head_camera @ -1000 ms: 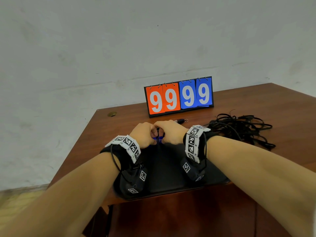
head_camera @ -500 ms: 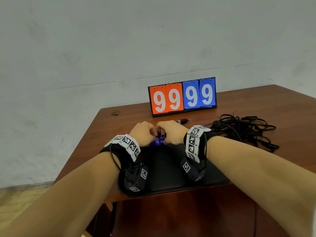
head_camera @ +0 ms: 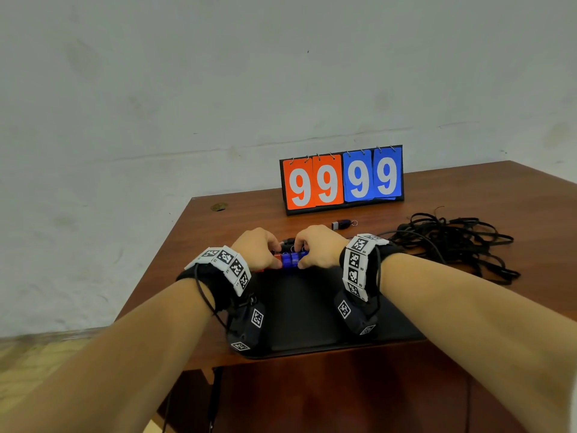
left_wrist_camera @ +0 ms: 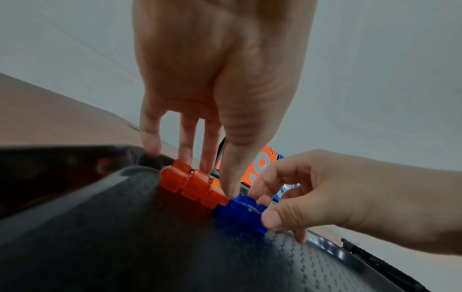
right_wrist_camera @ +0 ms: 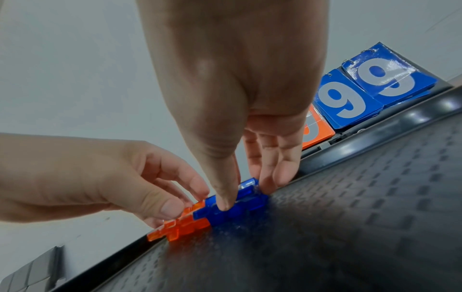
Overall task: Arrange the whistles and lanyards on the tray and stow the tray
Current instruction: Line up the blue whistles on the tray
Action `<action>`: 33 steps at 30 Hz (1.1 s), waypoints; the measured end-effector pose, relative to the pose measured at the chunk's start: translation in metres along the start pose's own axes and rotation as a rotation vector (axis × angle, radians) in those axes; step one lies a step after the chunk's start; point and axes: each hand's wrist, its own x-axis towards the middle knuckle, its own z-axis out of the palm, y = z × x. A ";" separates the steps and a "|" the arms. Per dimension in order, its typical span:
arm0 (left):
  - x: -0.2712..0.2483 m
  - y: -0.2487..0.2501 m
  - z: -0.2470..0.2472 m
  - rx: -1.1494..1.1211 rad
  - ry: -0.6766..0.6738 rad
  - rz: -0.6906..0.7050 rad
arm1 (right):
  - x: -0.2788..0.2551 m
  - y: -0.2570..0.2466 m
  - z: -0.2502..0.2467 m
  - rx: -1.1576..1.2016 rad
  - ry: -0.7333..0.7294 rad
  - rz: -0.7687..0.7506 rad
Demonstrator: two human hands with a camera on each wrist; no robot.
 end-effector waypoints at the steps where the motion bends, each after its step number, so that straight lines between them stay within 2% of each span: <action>1: 0.000 0.000 0.001 0.007 0.001 0.007 | 0.001 0.000 0.001 -0.004 0.004 -0.001; 10: 0.002 -0.002 0.003 0.039 -0.008 0.046 | 0.003 -0.002 0.002 0.012 0.001 -0.021; 21: -0.002 -0.004 -0.002 0.017 -0.026 0.012 | 0.004 -0.006 0.000 0.027 0.023 -0.044; 28: 0.003 0.010 -0.014 -0.058 0.149 0.000 | -0.001 0.022 -0.029 0.198 0.171 0.082; 33: 0.013 0.015 -0.013 -0.052 0.143 -0.037 | -0.004 0.043 -0.036 0.256 0.215 0.141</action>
